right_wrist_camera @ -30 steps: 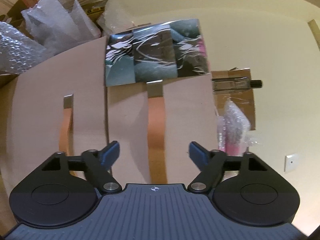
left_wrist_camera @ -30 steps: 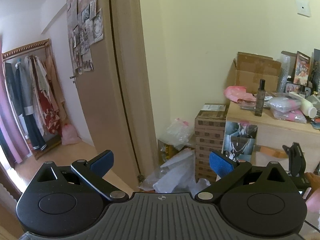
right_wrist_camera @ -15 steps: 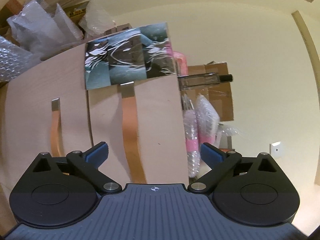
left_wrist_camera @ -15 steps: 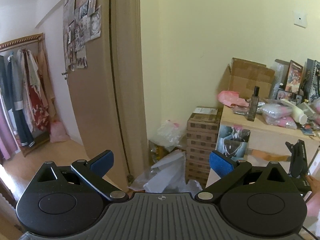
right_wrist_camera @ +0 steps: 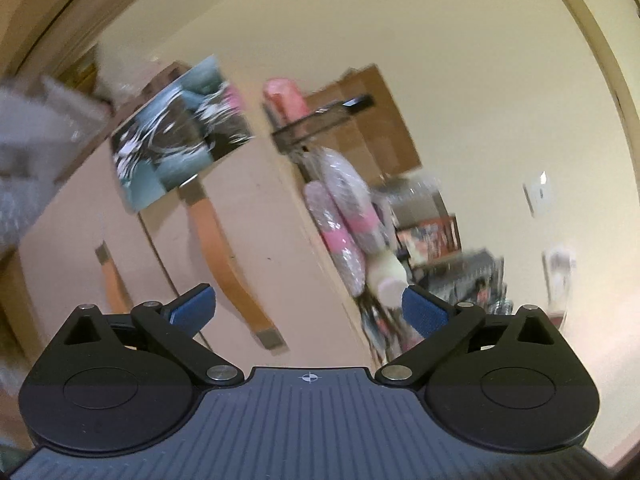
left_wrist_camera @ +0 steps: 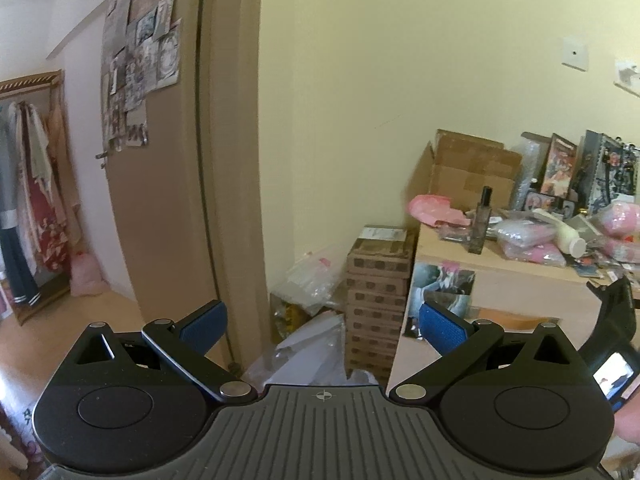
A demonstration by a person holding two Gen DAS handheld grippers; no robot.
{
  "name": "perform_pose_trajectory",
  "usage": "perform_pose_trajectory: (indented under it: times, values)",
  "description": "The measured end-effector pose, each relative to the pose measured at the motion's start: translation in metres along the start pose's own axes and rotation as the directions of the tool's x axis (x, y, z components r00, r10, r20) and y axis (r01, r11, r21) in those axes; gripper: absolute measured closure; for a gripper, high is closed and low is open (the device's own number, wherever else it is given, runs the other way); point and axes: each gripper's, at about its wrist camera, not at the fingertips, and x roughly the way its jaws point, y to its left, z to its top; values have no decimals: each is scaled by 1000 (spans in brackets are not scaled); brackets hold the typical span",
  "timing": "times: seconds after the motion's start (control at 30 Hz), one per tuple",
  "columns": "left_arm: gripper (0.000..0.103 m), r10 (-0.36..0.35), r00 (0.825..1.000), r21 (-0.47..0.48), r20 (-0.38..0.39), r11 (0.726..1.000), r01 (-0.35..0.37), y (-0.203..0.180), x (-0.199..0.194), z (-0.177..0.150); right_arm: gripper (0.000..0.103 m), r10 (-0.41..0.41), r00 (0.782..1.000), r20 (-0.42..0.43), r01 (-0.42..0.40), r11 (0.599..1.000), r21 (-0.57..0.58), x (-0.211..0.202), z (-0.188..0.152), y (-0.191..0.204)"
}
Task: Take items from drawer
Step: 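Withdraw the right tool back from the drawer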
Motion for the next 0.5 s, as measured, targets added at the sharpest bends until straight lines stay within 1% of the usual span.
perform_pose_trajectory:
  times: [0.1,0.2,0.27,0.33,0.43,0.5]
  values:
    - [0,-26,1000,12,10,1000,26,0,-2,1,1,30,999,-33,-26,993,119,-12,6,-18]
    - [0,-53,998,25,24,998,52,-1,-5,2,1,84,994,-73,-61,959,275,-24,9,-41]
    - [0,-74,997,33,34,997,73,-2,-8,2,1,122,988,-92,-76,916,395,-34,9,-60]
    - [0,-95,994,43,45,995,93,-3,-11,3,1,161,982,-103,-91,868,487,-44,8,-77]
    - [0,-126,990,53,58,991,123,-5,-14,5,1,197,975,-101,-100,797,595,-61,8,-99]
    - [0,-146,987,56,64,988,142,-7,-16,6,1,206,974,-92,-100,762,640,-73,6,-110]
